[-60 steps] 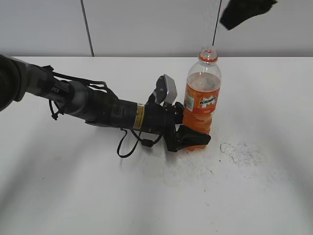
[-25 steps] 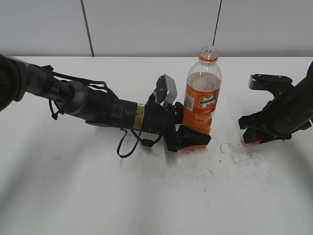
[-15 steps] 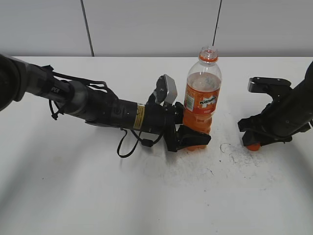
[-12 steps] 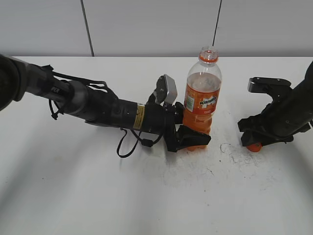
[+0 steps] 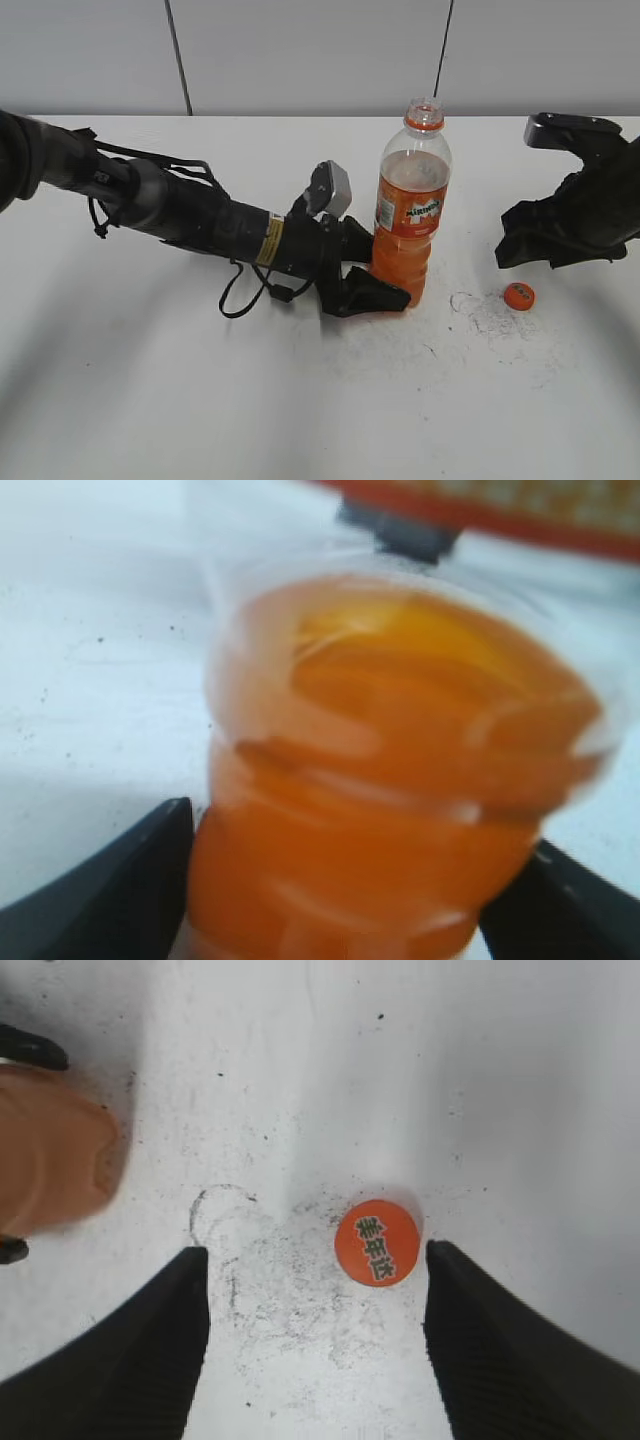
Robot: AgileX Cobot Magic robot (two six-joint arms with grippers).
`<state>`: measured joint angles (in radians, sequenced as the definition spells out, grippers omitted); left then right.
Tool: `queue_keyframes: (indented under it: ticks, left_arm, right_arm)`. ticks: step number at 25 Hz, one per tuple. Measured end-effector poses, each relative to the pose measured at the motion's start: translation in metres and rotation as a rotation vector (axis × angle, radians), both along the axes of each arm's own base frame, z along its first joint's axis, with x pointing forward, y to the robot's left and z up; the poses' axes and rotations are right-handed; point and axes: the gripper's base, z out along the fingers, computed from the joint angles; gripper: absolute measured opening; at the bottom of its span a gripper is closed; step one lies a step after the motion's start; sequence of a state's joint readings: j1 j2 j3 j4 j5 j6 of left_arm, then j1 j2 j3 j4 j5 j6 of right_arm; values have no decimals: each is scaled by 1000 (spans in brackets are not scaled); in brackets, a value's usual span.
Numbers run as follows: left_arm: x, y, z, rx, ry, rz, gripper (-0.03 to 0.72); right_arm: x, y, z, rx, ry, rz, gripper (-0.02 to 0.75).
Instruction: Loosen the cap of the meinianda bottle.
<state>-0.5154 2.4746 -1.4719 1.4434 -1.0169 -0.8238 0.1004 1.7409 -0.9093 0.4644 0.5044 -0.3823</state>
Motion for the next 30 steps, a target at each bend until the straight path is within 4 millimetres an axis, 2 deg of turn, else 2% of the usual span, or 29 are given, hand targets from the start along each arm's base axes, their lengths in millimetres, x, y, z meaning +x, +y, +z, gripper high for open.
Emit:
queue_keyframes:
  ticks: [4, 14, 21, 26, 30]
  left_arm:
    - [6, 12, -1, 36, 19, 4, 664]
    - [24, 49, 17, 172, -8, 8, 664]
    - [43, 59, 50, 273, -59, 230, 627]
    - [47, 70, 76, 327, -90, 412, 596]
    - [43, 89, 91, 402, -105, 619, 593]
  right_arm:
    - [-3, 0, 11, 8, -18, 7, 494]
    - [-10, 1, 29, 21, -42, 20, 495]
    - [-20, 2, 50, 39, -64, 41, 495]
    - [-33, 3, 71, 55, -86, 65, 496]
    - [-45, 3, 88, 67, -99, 87, 496]
